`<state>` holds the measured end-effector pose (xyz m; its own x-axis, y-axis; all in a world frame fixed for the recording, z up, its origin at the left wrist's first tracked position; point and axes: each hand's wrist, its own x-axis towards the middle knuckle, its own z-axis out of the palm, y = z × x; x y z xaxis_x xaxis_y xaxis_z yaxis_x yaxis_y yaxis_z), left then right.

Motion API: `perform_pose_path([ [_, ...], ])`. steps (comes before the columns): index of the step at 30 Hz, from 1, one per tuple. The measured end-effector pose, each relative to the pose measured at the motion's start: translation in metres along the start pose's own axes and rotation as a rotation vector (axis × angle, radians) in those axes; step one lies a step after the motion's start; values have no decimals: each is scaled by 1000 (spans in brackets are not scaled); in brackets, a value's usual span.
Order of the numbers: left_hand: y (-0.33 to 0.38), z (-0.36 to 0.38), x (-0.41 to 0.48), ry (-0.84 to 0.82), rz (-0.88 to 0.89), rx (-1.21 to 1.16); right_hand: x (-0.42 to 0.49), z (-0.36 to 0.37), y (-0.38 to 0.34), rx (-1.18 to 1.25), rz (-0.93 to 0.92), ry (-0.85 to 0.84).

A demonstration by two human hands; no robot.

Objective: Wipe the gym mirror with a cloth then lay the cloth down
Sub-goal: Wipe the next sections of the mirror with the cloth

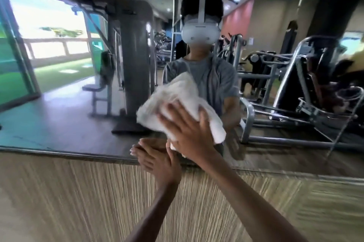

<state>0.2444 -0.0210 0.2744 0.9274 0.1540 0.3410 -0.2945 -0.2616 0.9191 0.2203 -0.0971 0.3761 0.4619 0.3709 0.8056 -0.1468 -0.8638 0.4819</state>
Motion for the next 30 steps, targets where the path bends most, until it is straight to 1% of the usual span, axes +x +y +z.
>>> perform_pose_path([
  [1, -3, 3, -3, 1, 27, 25, -15, 4, 5, -24, -104, -12],
  [3, -11, 7, -11, -18, 78, 80, -53, 9, 22, -50, -221, -32],
  [5, -13, 13, -21, -61, 116, 83, -92, 7, 51, -79, -268, -66],
  [7, -10, 18, -28, -79, 177, 82, -127, -1, 94, -69, -244, -85],
  [8, -7, 20, -30, -91, 200, 87, -140, -8, 116, -57, -173, -73],
  [9, -6, 22, -32, -105, 226, 97, -146, -16, 137, -49, -43, -49],
  [10, -4, 24, -31, -104, 272, 113, -146, -23, 155, -41, 143, 3],
  [11, -1, 27, -30, -88, 349, 140, -140, -26, 170, -31, 359, 90],
  [13, 9, 38, -28, -73, 587, 244, -106, -29, 182, 5, 754, 306],
  [14, 16, 48, -27, -78, 704, 290, -88, -29, 177, 11, 882, 387],
  [15, 22, 59, -29, -74, 788, 312, -75, -26, 166, 5, 953, 431],
  [16, 28, 69, -32, -56, 823, 315, -68, -24, 153, 3, 964, 429],
  [17, 31, 78, -35, -20, 819, 310, -69, -21, 139, 17, 907, 383],
  [18, 32, 85, -36, 27, 806, 309, -77, -18, 129, 24, 766, 310],
  [19, 30, 90, -36, 75, 808, 314, -94, -15, 126, -4, 552, 217],
  [21, 26, 94, -34, 124, 852, 328, -141, -8, 145, -119, 94, 50],
  [22, 25, 94, -33, 123, 864, 323, -166, -8, 162, -149, -45, 10],
  [23, 24, 94, -33, 122, 866, 311, -189, -8, 178, -152, -86, -5],
  [24, 26, 94, -34, 127, 868, 294, -209, -11, 194, -152, -38, -5],
  [25, 26, 95, -34, 136, 869, 281, -221, -16, 206, -151, 78, 12],
  [26, 25, 95, -35, 141, 873, 273, -226, -19, 216, -148, 245, 65],
  [28, 25, 97, -34, 138, 885, 273, -215, -18, 222, -127, 681, 270],
  [30, 26, 97, -34, 118, 885, 271, -189, -7, 204, -21, 1153, 501],
])
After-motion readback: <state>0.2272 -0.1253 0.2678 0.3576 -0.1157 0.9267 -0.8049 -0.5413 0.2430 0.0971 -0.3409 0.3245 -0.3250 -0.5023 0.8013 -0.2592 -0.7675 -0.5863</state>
